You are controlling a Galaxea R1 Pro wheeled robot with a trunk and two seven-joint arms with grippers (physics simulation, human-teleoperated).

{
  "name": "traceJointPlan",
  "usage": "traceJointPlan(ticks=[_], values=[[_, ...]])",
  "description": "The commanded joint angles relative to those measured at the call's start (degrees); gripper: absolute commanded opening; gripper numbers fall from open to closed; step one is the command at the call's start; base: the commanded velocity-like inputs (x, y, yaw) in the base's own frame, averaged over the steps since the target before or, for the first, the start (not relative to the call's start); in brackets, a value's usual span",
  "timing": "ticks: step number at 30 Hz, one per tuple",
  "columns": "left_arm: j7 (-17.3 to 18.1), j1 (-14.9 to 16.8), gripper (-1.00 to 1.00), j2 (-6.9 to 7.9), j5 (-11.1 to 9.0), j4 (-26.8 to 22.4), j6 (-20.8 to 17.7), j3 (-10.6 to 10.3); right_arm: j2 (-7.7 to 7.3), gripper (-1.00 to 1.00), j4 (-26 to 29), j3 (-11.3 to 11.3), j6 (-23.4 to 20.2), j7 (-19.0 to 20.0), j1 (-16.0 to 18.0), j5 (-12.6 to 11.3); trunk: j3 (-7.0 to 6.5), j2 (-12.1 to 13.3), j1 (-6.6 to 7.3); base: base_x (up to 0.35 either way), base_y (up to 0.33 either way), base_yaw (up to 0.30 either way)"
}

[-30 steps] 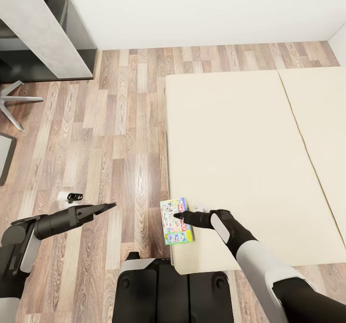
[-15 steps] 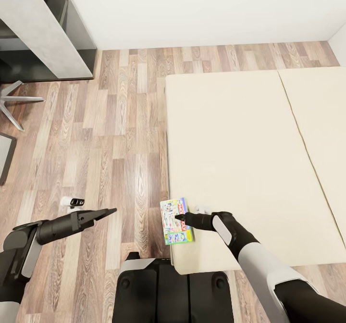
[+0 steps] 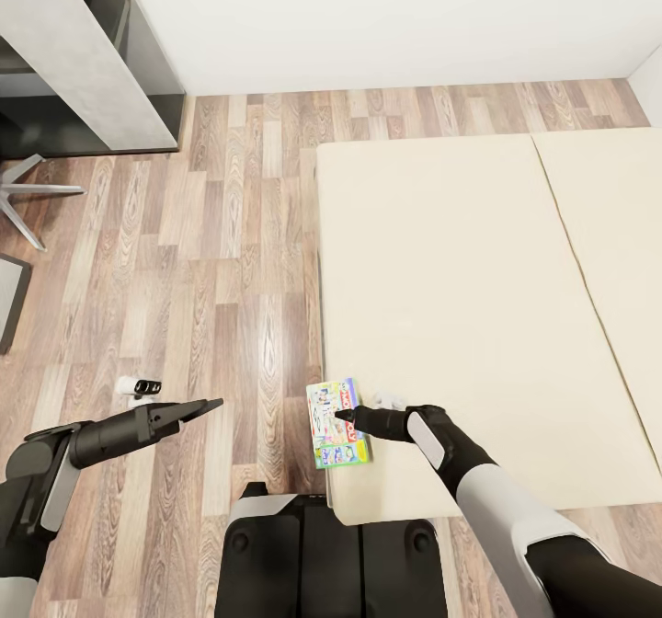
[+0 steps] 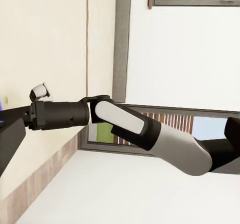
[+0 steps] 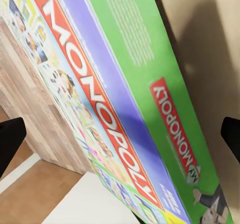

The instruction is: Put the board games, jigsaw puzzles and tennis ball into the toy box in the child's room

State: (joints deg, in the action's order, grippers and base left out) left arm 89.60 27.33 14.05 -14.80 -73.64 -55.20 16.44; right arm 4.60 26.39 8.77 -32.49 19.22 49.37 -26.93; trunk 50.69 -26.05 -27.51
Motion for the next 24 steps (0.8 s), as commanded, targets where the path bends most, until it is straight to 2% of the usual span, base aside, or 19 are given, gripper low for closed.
traceJointPlan(ticks=[1, 11, 12, 24], values=[[0.25, 0.01, 1.00, 0.02, 0.04, -0.01, -0.61, 0.00, -0.03, 1.00, 0.05, 0.10, -0.03, -0.03, 0.02, 0.26, 0.05, -0.07, -0.03, 0.000, 0.000, 0.000], [0.30, 0.00, 1.00, 0.02, 0.04, -0.01, -0.61, 0.00, -0.03, 1.00, 0.24, 0.10, -0.04, -0.06, 0.02, 0.62, 0.05, -0.07, -0.03, 0.000, 0.000, 0.000], [0.30, 0.00, 1.00, 0.02, 0.04, -0.01, -0.61, 0.00, -0.03, 1.00, 0.24, 0.10, -0.04, -0.06, 0.02, 2.32, 0.04, -0.07, -0.03, 0.000, 0.000, 0.000], [0.31, 0.01, 1.00, 0.02, 0.04, -0.01, -0.61, 0.02, -0.03, 1.00, 0.24, 0.10, -0.03, -0.06, 0.02, 2.32, -0.84, -0.07, -0.03, 0.000, 0.000, 0.000]])
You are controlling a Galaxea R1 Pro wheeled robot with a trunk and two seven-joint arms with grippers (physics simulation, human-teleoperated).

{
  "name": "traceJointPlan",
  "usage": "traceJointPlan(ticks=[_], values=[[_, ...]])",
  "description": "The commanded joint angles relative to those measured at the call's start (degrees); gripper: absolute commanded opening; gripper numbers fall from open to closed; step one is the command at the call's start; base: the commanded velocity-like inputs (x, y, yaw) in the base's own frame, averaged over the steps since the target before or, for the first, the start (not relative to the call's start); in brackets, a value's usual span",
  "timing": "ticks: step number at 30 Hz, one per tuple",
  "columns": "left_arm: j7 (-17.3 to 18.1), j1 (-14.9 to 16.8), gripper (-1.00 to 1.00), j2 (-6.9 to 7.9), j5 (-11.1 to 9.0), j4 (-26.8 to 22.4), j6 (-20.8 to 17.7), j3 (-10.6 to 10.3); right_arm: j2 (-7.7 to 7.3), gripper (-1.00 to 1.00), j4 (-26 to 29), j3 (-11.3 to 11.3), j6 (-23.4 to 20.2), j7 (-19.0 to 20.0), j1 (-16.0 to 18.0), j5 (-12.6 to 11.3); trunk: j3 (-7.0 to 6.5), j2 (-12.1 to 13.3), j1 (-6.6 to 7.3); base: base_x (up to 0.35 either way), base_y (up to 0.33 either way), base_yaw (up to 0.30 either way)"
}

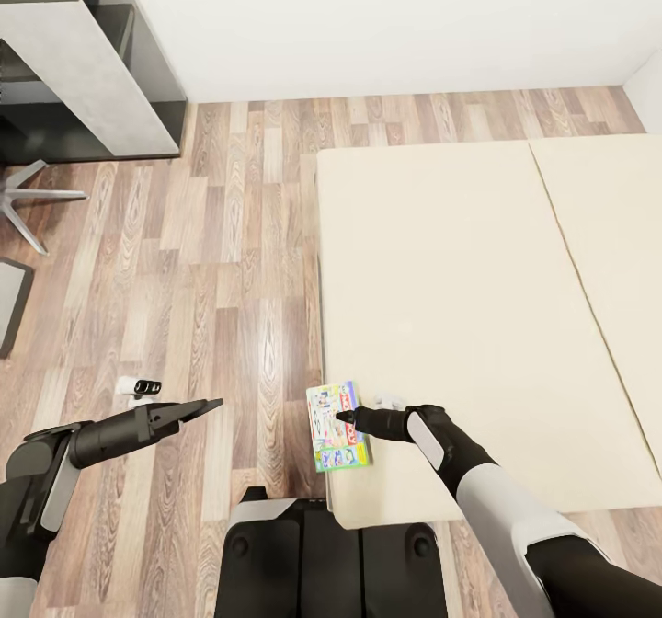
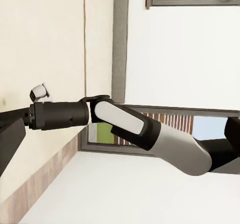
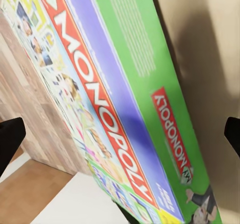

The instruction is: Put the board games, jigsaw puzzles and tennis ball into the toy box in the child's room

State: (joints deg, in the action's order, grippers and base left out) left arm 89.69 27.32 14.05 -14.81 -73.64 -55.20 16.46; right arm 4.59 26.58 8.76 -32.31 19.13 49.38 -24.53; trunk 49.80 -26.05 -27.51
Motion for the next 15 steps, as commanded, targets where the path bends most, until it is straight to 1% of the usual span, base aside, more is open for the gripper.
traceJointPlan(ticks=[1, 15], values=[[0.23, 0.01, 1.00, 0.01, 0.04, -0.01, -0.61, -0.01, -0.02, 1.00, 0.05, 0.12, -0.21, 0.03, 0.01, -0.08, -0.04, -0.07, -0.03, 0.000, 0.000, 0.000], [0.23, 0.01, 1.00, 0.03, 0.04, -0.01, -0.61, 0.06, -0.02, 1.00, 0.13, 0.12, -0.21, 0.11, 0.01, -0.08, -1.33, -0.07, -0.03, 0.000, 0.000, 0.000]])
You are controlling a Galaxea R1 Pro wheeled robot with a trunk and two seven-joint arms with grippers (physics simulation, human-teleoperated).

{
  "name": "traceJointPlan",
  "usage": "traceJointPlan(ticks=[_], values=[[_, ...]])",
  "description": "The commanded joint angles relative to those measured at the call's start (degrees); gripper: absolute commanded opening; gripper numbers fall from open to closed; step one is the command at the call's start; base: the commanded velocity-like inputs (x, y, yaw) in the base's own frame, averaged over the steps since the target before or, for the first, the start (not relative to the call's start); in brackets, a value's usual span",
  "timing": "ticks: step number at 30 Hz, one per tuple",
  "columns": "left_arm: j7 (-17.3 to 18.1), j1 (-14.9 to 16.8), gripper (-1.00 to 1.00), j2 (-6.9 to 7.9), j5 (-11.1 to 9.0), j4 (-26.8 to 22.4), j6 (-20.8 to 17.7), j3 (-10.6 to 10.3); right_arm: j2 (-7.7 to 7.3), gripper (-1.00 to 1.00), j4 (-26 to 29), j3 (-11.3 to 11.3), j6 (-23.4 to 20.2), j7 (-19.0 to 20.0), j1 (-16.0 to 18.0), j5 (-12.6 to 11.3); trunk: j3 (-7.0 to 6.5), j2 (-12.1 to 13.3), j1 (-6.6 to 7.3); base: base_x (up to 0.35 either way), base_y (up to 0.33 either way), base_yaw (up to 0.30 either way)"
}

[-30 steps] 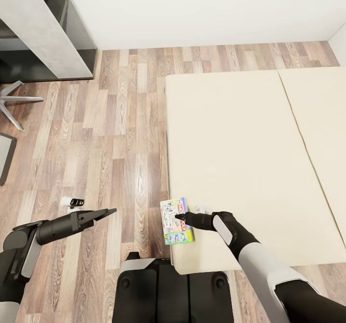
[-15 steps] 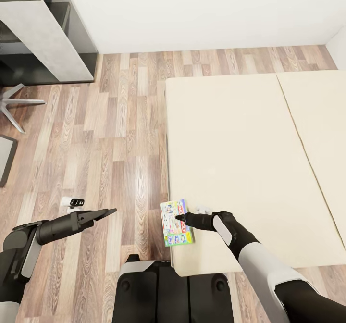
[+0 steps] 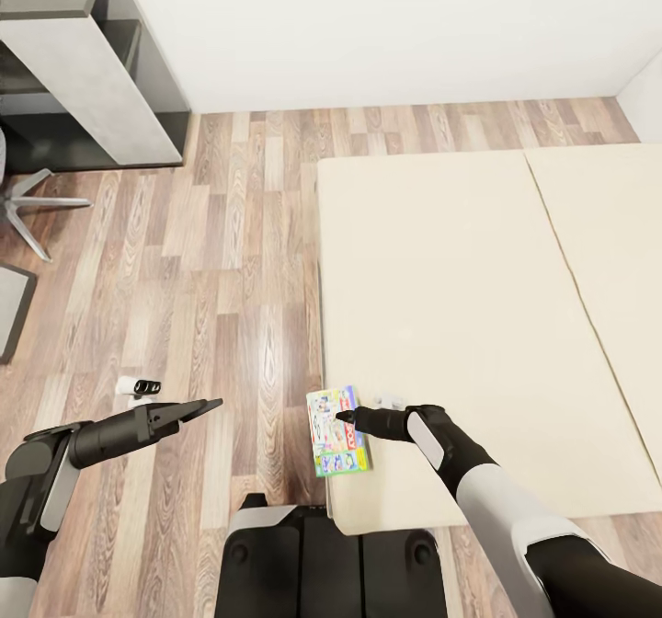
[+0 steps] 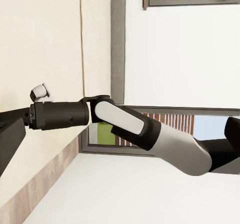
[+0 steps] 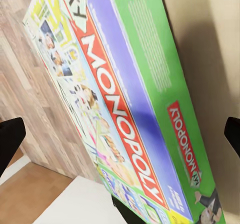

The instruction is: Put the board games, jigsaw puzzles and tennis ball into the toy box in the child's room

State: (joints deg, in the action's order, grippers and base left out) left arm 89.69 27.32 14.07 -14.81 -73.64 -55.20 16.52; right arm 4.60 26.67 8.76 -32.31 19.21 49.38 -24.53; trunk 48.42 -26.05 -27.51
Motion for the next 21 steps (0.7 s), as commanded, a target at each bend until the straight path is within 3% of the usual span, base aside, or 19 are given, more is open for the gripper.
traceJointPlan(ticks=[1, 15, 21], values=[[0.23, 0.01, 1.00, 0.03, 0.04, -0.01, -0.61, 0.00, -0.02, 1.00, 0.05, 0.12, -0.21, 0.03, 0.02, -0.08, -0.04, -0.07, -0.03, 0.000, 0.000, 0.000], [0.17, -0.01, 1.00, 0.08, 0.04, 0.12, -0.61, 0.07, -0.03, 1.00, 1.62, 0.12, -0.31, 0.45, -0.16, -0.08, -1.34, -0.07, -0.03, 0.000, 0.000, 0.000], [0.21, 0.01, 1.00, 0.14, 0.04, 0.16, -0.61, 0.16, -0.12, 1.00, 10.78, 0.02, -1.59, 0.47, -4.57, -0.08, -1.89, -0.07, -0.03, 0.000, 0.000, 0.000]])
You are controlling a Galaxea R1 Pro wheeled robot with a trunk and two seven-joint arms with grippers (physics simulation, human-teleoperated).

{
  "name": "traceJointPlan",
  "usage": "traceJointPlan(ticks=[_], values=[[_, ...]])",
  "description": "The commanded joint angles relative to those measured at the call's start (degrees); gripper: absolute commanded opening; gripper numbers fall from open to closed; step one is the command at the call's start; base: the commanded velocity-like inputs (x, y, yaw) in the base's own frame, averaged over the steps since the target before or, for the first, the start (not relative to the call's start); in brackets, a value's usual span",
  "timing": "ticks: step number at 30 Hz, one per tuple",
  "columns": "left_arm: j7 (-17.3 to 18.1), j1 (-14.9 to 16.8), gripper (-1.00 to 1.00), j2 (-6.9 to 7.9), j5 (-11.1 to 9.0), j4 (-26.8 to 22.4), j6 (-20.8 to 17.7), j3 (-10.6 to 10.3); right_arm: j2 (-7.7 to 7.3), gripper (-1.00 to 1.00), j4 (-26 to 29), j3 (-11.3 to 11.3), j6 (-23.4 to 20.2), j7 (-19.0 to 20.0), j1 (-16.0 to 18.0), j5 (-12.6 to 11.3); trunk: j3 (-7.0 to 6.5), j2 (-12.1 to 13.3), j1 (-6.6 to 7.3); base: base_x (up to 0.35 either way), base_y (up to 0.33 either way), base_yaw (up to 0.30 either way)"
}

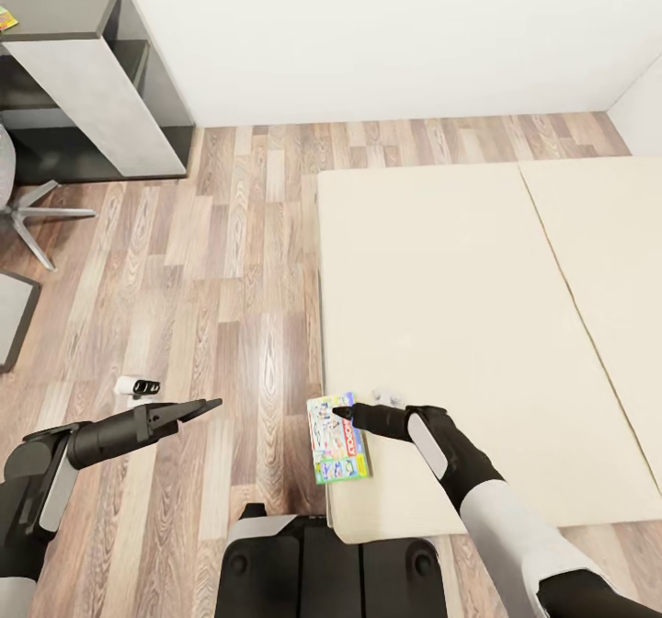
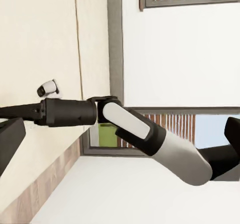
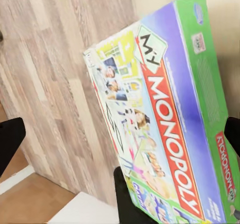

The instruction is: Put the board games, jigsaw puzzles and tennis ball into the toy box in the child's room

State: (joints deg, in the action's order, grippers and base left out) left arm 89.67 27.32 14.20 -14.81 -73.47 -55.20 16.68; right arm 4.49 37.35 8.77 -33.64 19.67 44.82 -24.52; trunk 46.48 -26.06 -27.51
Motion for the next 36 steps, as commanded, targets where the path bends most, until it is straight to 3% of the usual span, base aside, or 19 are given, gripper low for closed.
traceJointPlan(ticks=[1, 5, 11, 15, 22, 36], values=[[0.23, 0.01, 1.00, 0.02, 0.04, -0.01, -0.61, 0.00, -0.14, 1.00, 3.52, -0.05, -1.36, 0.00, -1.47, -0.09, -0.04, -0.07, -0.03, 0.000, 0.000, 0.000], [0.24, 0.02, 1.00, 0.04, 0.04, -0.01, -0.61, 0.02, -0.51, 1.00, 15.24, -0.14, -6.28, -0.28, -6.33, -0.05, -0.41, -0.07, -0.03, 0.000, 0.000, 0.000], [0.21, 0.02, 1.00, 0.04, 0.04, -0.01, -0.61, 0.02, -0.92, 1.00, 32.58, -1.04, -10.26, -0.55, -13.79, 0.00, -0.97, -0.07, -0.03, 0.000, 0.000, 0.000], [0.23, 0.01, 1.00, 0.04, 0.04, -0.01, -0.61, 0.02, -0.96, 1.00, 38.19, -1.91, -11.27, -0.55, -16.43, 0.09, -1.34, -0.07, -0.03, 0.000, 0.000, 0.000], [0.24, 0.02, 1.00, 0.04, 0.04, 0.00, -0.61, 0.08, -0.97, 1.00, 42.86, -2.56, -11.26, -0.48, -18.87, 0.12, -1.99, -0.07, -0.03, 0.000, 0.000, 0.000], [0.24, 0.01, 1.00, 0.04, 0.04, 0.01, -0.61, 0.28, -0.96, 1.00, 43.50, -3.61, -10.76, -0.61, -19.64, 0.39, -2.90, -0.07, -0.03, 0.000, 0.000, 0.000]])
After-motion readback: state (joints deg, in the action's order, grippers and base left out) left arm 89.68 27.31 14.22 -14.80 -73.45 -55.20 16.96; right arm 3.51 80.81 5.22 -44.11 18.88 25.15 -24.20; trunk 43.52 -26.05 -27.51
